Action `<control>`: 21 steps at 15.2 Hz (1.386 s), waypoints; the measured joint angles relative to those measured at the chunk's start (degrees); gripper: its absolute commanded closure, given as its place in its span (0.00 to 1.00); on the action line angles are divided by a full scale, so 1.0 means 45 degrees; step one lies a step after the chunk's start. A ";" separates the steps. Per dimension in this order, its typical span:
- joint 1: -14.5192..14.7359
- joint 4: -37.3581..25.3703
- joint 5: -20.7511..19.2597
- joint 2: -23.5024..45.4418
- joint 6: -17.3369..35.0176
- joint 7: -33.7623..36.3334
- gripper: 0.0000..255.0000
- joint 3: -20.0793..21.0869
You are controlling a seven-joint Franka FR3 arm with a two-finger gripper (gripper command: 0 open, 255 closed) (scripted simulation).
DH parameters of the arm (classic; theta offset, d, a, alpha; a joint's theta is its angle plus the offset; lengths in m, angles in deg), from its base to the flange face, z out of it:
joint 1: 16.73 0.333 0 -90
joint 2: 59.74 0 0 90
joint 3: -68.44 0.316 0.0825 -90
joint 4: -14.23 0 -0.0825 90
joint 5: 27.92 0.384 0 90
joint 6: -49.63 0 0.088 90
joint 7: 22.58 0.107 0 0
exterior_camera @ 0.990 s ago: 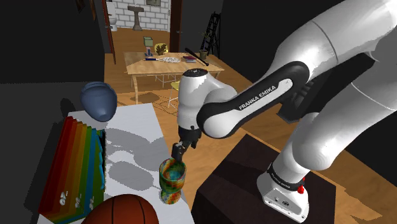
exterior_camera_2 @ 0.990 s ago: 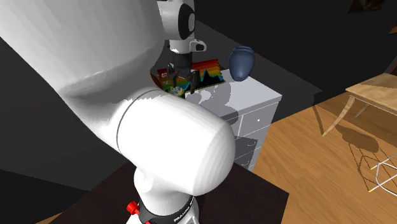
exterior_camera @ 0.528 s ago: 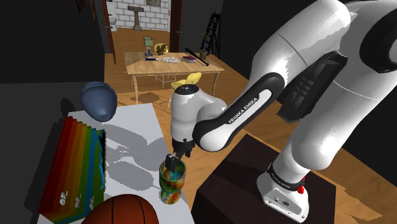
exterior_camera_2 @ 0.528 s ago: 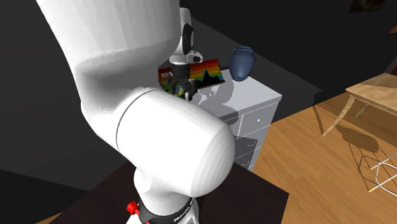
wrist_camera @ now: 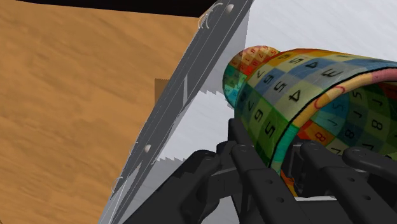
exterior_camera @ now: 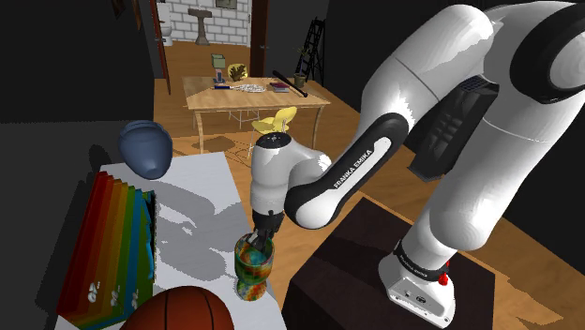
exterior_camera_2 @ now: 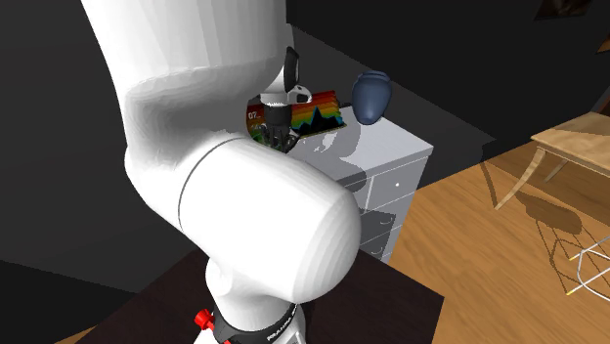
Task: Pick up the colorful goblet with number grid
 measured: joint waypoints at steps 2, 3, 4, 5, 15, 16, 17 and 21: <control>0.0001 -0.0002 -0.0004 0.0003 0.0004 0.0003 1.00 0.0000; 0.0001 -0.0002 -0.0004 0.0002 0.0005 0.0003 1.00 0.0000; 0.0000 -0.0003 -0.0005 0.0003 0.0006 0.0002 1.00 0.0000; 0.0000 -0.0004 -0.0007 0.0005 0.0006 0.0004 1.00 -0.0001; 0.0102 -0.0205 0.1502 -0.1632 -0.1603 -0.1039 1.00 0.0072; 0.0117 -0.0249 0.1638 -0.1821 -0.1814 -0.1158 1.00 0.0038; 0.0146 -0.0308 0.1736 -0.1965 -0.2000 -0.1204 1.00 0.0031; 0.0236 -0.0528 0.2164 -0.2686 -0.2868 -0.1554 1.00 -0.0120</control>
